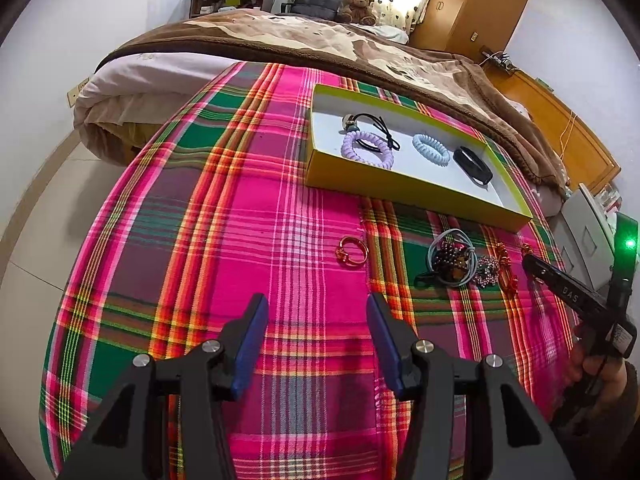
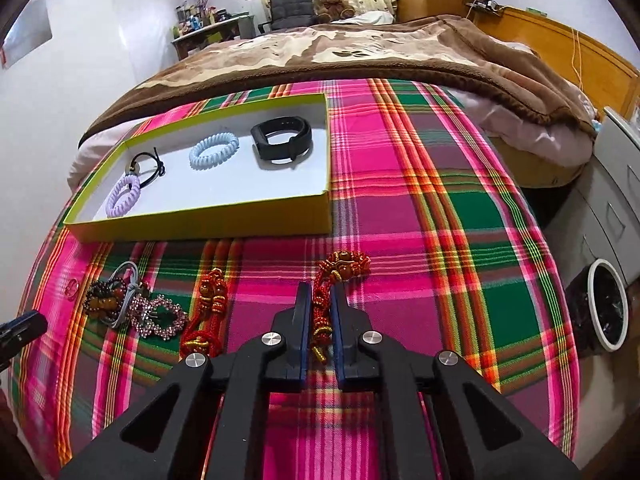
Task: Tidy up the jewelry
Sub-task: 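Grasp the orange beaded bracelet with the right tool, then grasp the gold ring with the left tool while the right tool holds the orange strand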
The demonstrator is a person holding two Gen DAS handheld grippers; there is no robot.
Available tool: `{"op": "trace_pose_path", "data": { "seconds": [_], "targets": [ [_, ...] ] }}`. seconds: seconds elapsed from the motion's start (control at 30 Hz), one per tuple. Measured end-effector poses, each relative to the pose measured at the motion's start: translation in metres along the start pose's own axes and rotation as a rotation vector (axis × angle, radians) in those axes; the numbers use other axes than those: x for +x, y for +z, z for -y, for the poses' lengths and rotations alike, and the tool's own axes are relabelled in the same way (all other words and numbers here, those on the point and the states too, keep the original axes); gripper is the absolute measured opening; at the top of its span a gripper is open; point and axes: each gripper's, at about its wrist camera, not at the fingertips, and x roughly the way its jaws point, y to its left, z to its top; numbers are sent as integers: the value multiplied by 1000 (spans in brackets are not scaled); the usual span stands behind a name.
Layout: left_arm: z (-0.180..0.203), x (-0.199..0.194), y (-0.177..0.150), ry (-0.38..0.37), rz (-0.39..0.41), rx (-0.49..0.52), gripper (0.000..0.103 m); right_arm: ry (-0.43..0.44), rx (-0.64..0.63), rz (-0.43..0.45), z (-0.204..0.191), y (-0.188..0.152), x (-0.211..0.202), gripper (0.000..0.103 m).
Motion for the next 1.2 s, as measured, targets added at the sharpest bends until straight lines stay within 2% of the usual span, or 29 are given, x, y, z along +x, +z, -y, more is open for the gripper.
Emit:
{"op": "trace_pose_path", "data": {
  "seconds": [0.37, 0.47, 0.83, 0.9, 1.03, 1.1, 1.2],
  "targets": [
    [13, 11, 3, 31, -19, 34, 53, 71, 30, 69, 11, -3, -26, 9],
    [18, 16, 5, 13, -27, 56, 53, 86, 58, 89, 18, -7, -34, 9],
    [30, 30, 19, 66, -9, 94, 53, 121, 71, 104, 21, -11, -43, 9],
    [36, 32, 19, 100, -6, 151, 53, 123, 71, 105, 21, -11, -43, 9],
    [41, 35, 19, 126, 6, 186, 53, 131, 70, 105, 20, -11, -43, 9],
    [41, 35, 20, 126, 8, 192, 51, 131, 70, 103, 20, -11, -42, 9],
    [42, 36, 22, 130, 12, 205, 40, 134, 70, 104, 20, -12, -43, 9]
  ]
}}
